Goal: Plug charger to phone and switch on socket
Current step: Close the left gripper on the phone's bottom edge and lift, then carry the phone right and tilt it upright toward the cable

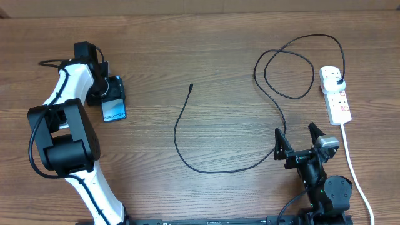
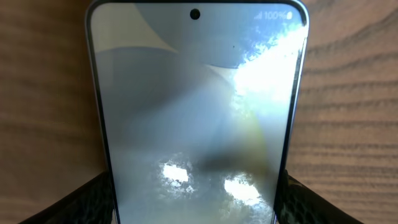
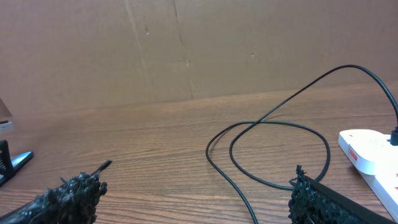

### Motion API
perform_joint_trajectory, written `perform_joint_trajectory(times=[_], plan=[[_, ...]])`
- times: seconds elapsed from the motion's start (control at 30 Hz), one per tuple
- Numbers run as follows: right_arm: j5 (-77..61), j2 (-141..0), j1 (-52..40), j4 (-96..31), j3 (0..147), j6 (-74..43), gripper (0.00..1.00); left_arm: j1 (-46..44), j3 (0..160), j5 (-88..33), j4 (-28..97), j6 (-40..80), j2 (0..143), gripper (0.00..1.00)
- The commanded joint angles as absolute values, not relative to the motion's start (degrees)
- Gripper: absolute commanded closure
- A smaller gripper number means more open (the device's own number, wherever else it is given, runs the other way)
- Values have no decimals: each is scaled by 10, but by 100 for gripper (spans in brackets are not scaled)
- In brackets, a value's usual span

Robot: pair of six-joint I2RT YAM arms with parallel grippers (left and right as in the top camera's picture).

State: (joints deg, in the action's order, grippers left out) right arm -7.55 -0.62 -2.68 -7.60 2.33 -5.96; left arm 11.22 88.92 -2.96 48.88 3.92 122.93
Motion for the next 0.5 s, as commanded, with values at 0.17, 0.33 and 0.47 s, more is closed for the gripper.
perform_joint_trajectory(times=[0.17, 0.33, 0.47], plan=[[-77, -2, -29, -74, 20, -59, 0, 62, 881, -56, 548, 120, 1253, 33], [-77, -2, -29, -74, 20, -59, 0, 31, 881, -55, 552, 121, 1253, 33], [-77, -2, -29, -74, 20, -59, 0, -8, 876, -56, 539, 121, 1253, 33]])
